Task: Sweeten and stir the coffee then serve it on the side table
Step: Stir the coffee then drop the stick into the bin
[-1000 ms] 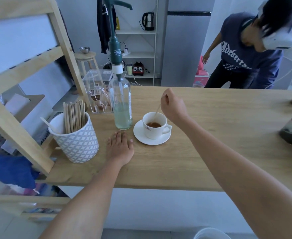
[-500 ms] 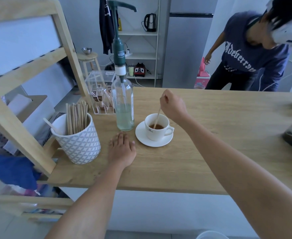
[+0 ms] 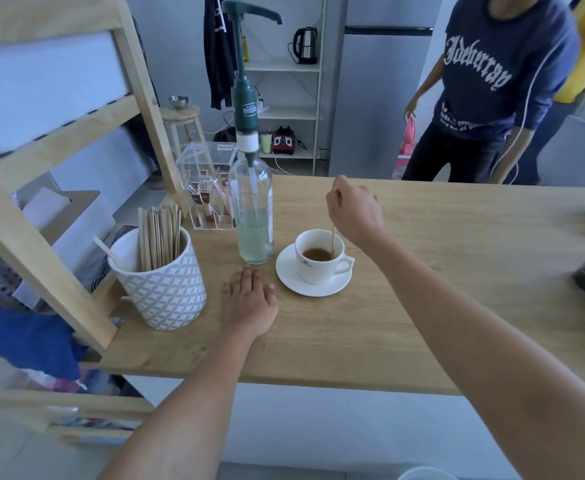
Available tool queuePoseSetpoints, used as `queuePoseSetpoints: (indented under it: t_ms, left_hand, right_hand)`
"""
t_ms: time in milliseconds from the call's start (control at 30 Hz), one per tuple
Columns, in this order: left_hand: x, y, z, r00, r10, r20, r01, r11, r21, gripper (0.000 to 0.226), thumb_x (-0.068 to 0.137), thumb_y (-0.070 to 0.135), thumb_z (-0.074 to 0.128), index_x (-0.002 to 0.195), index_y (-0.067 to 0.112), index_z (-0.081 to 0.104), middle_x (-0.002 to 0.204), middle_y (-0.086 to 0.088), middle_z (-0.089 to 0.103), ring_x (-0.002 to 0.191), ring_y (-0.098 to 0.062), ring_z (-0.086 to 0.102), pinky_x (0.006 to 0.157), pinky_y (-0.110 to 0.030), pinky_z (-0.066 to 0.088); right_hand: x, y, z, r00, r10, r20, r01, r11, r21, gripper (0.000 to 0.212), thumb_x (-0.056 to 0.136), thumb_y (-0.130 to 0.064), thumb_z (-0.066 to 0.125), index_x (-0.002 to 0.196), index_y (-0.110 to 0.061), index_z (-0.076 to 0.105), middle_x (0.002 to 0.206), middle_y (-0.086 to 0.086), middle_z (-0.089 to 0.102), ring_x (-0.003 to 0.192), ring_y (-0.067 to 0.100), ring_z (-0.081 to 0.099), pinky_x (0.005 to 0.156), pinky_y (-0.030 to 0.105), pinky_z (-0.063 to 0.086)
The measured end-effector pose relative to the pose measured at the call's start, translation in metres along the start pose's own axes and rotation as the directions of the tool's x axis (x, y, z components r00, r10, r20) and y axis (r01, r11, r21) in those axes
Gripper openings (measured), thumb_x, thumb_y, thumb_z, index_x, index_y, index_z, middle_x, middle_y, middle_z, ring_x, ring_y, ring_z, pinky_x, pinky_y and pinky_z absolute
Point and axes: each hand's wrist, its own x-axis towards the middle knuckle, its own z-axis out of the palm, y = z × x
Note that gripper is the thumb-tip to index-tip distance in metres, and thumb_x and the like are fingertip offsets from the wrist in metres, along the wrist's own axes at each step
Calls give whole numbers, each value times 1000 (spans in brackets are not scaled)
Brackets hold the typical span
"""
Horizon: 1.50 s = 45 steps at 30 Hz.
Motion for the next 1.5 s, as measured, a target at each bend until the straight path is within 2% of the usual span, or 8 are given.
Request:
queuePoseSetpoints:
  t_ms: [200, 367, 567, 767, 967, 1167, 1333, 1500]
  left_hand:
    - [1, -1, 1, 1000, 4, -12, -3, 1000, 9, 61, 100, 42, 12, 153, 14, 17, 163, -6, 9, 150, -22, 2, 121, -45, 1]
    - [0, 0, 0, 1000, 2, -4, -1, 1000, 8, 61, 100, 42, 11, 154, 14, 14, 163, -6, 8, 150, -22, 2, 121, -45, 1]
    - [0, 1, -1, 1000, -11, -15, 12, 1000, 7, 60, 100, 42, 13, 154, 14, 14, 163, -5, 9, 150, -22, 4, 121, -44, 1]
    - [-2, 2, -2, 1000, -11, -19, 11, 1000, 2, 60, 100, 42, 13, 154, 15, 15, 163, -6, 10, 150, -22, 4, 121, -44, 1]
    - [-2, 3, -3, 1000, -13, -19, 13, 1000, 15, 59, 101, 41, 14, 154, 15, 15, 163, -5, 10, 150, -22, 5, 121, -44, 2]
    - [-1, 1, -1, 1000, -9, -24, 9, 1000, 0, 59, 100, 41, 14, 153, 15, 16, 163, -6, 10, 150, -21, 4, 121, -43, 0]
    - [-1, 0, 1, 1000, -15, -17, 15, 1000, -10, 60, 100, 41, 14, 154, 15, 15, 163, -5, 9, 150, -21, 2, 121, -42, 0]
    - [-1, 2, -2, 999, -38, 4, 38, 999, 11, 60, 100, 42, 13, 154, 16, 14, 164, -2, 5, 150, -19, -1, 121, -41, -3]
  right_hand:
    - [1, -5, 2, 997, -16, 75, 5, 989, 149, 15, 91, -17, 32, 82, -14, 43, 81, 9, 60, 81, 29, 47, 73, 32, 32]
    - [3, 1, -5, 1000, 9, 23, -10, 1000, 7, 14, 90, -18, 32, 83, -15, 44, 79, 12, 60, 79, 30, 43, 80, 36, 31]
    - [1, -2, 2, 998, -24, 57, 16, 988, 151, 22, 90, -17, 34, 90, -9, 55, 89, 10, 67, 90, 30, 49, 80, 35, 33]
    - [2, 4, -2, 999, -38, -5, 39, 999, 23, 17, 91, -18, 35, 85, -14, 50, 78, 7, 58, 83, 26, 40, 78, 33, 26]
    - [0, 4, 0, 991, -109, 73, 95, 980, 176, 17, 89, -17, 39, 81, -11, 53, 85, 13, 68, 87, 23, 45, 75, 30, 33]
    - [2, 28, -8, 999, 33, 10, -34, 970, 241, 17, 91, -19, 36, 82, -12, 49, 81, 13, 64, 82, 29, 49, 70, 35, 39]
    - [1, 49, -9, 924, 382, 9, -316, 752, 579, 20, 88, -19, 33, 82, -11, 50, 82, 9, 61, 67, 17, 48, 52, 28, 34]
    - [-5, 74, -2, 753, 624, 208, -562, 445, 697, 25, 89, -17, 31, 68, -14, 45, 74, 6, 62, 50, 15, 32, 46, 25, 28]
